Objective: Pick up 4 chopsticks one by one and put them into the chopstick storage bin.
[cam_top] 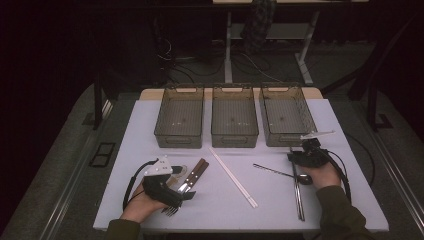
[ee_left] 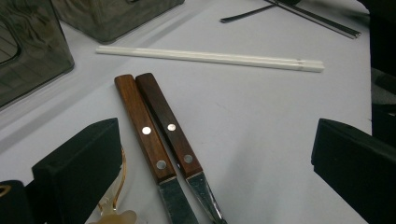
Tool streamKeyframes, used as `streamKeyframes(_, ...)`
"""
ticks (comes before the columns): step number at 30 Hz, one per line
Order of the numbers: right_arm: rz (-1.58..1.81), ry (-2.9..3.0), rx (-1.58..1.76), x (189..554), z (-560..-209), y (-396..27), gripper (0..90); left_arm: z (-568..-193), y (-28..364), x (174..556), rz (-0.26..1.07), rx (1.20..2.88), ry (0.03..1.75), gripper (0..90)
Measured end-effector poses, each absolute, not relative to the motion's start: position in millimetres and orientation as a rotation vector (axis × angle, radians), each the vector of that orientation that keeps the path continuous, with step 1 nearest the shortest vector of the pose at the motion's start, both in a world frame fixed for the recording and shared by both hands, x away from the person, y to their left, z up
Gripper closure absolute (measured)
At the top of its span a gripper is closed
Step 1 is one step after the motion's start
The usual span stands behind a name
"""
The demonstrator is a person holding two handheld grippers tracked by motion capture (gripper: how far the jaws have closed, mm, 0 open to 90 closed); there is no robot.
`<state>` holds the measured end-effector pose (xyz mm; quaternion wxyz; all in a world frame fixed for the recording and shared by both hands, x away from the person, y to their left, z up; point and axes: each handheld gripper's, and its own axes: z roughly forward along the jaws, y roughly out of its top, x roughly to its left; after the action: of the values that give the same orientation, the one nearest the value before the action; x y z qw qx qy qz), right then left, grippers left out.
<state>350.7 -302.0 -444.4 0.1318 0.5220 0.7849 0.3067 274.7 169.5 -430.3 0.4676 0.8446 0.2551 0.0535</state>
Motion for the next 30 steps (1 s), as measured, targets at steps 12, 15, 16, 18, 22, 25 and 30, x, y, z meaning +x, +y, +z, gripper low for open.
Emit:
streamKeyframes(12,0.857,2.283,1.473,351,-444,-296,75.5,-430,169,275,0.131,2.074,0.626,0.6)
streamKeyframes(15,0.859,2.288,1.467,351,-444,-295,75.7,-430,169,275,0.132,2.074,0.625,0.5)
streamKeyframes(16,0.858,2.291,1.465,351,-444,-294,76.0,-430,169,274,0.132,2.074,0.625,0.6)
streamKeyframes(18,0.866,2.301,1.456,351,-444,-292,76.6,-430,169,274,0.132,2.074,0.625,0.6)
streamKeyframes(22,0.868,2.319,1.427,352,-445,-287,77.5,-430,169,275,0.132,2.074,0.625,0.6)
streamKeyframes(25,0.869,2.336,1.403,352,-445,-283,78.0,-430,169,274,0.132,2.072,0.626,0.6)
streamKeyframes(30,0.880,2.359,1.364,352,-445,-277,79.1,-430,169,274,0.132,2.071,0.625,0.6)
